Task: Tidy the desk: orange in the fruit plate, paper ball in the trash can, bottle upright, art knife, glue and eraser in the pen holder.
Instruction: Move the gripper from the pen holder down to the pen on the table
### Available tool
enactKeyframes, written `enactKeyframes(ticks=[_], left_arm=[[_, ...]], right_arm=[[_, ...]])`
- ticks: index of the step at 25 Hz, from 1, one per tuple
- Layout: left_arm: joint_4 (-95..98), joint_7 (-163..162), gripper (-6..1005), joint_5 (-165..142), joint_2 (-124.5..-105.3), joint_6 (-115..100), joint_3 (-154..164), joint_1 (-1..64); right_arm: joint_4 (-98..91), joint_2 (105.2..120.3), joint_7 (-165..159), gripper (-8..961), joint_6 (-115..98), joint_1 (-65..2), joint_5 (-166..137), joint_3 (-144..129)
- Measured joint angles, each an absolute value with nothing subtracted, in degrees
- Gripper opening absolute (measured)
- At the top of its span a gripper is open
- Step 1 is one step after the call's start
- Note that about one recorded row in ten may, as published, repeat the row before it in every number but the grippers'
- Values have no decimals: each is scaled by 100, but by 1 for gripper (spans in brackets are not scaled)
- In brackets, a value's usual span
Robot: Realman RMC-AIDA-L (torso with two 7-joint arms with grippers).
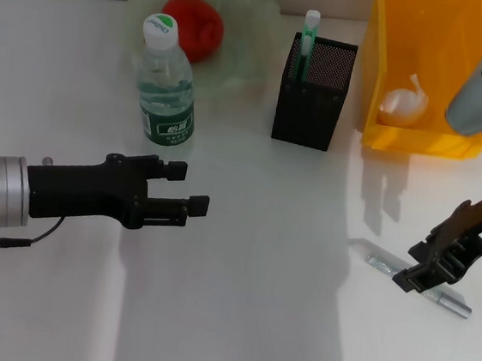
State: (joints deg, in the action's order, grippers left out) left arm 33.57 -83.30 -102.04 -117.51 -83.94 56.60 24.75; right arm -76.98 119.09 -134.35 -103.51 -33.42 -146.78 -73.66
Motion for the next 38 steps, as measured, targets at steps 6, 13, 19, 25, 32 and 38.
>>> enactKeyframes(ticks=[6, 13, 19, 25, 32, 38], left_arm=[[3357, -8332, 782, -10204, -11751, -8394, 5687, 2481], [3368, -8332, 782, -10204, -11751, -8436, 5699, 2479], [3384, -8333, 782, -10204, -11750, -8468, 5698, 2480], [3384, -8332, 782, -10204, -11755, -8473, 5689, 2485], [3378, -8332, 782, -10204, -11759, -8473, 5678, 2487], [3360, -8332, 782, -10204, -11760, -8473, 5669, 2486]], right_arm=[[-7326, 11909, -13072, 470, -10102, -3400, -14880, -7365], [-7061, 11909, -12982, 465, -9889, -3479, -14988, -7372], [-6721, 11924, -12922, 443, -9649, -3566, -15029, -7552], [-6539, 11927, -12925, 392, -9457, -3608, -15035, -7811], [-6369, 11927, -12944, 358, -9384, -3684, -15039, -7822], [-6299, 11927, -12955, 271, -9309, -3715, -15046, -7832]])
